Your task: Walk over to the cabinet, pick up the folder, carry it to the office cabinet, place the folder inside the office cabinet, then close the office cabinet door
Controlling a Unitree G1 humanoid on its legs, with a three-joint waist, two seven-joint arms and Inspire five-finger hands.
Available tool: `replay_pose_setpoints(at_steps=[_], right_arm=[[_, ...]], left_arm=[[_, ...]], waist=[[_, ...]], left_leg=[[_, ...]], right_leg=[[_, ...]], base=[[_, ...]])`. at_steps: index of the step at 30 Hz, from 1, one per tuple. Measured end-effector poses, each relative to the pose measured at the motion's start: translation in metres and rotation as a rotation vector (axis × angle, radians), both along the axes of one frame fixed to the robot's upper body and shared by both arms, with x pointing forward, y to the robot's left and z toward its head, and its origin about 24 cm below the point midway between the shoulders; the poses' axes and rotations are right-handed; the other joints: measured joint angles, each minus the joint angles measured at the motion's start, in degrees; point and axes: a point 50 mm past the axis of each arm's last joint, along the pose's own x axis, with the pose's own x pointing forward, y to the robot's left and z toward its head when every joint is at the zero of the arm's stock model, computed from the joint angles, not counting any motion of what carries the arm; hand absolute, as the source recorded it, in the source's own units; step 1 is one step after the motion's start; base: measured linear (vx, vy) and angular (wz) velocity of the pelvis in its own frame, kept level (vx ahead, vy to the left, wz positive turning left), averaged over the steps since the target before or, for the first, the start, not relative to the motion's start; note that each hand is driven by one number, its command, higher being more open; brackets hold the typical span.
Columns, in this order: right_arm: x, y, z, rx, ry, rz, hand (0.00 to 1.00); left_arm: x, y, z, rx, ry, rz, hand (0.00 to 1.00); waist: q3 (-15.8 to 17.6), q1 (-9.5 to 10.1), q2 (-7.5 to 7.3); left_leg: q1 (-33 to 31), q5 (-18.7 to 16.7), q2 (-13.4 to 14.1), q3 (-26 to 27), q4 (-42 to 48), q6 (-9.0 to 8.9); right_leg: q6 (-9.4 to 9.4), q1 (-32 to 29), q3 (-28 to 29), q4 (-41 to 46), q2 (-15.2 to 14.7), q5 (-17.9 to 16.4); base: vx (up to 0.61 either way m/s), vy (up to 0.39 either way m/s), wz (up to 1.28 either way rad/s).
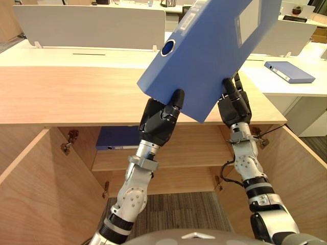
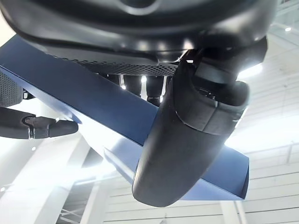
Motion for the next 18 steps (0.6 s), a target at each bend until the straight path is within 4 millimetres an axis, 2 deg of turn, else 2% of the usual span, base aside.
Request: replay_pose_setpoints(at_steps=[6,7,18], right_arm=[[0.006,0.004,0.003,0.015,-0.002,0.036,1.00],[0.006,0.004,0.004,0.015,-0.005,0.038,0.00],[0.008,0.016,0.021,0.016,-0.075,0.060,0.00]], left_arm=[[0.001,0.001,0.001,-0.006,-0.009,0.008,0.00],[0.001,0.001,0.002,-0.006,-0.011,0.009,0.00],[0.007,0.001,0.003,-0.015,-0.027,0.026,0.00]], waist=[[0.0,0.03,-0.03],[0.1,0.03,-0.02],[0.7,0.14,0.07]], left_leg=[[0.0,-0.1,0.1,0.0,0.0,-0.04],[0.0,-0.1,0.1,0.0,0.0,-0.05],[-0.1,-0.3,0.5,0.1,0.0,-0.39]], right_leg=[[0.00,0.0,0.0,0.0,0.0,0.0],[-0.01,0.0,0.0,0.0,0.1,0.0],[-0.10,0.0,0.0,-0.3,0.4,0.0]], base=[[0.00,0.000,0.00],[0.00,0.000,0.00],[0.00,0.000,0.00]])
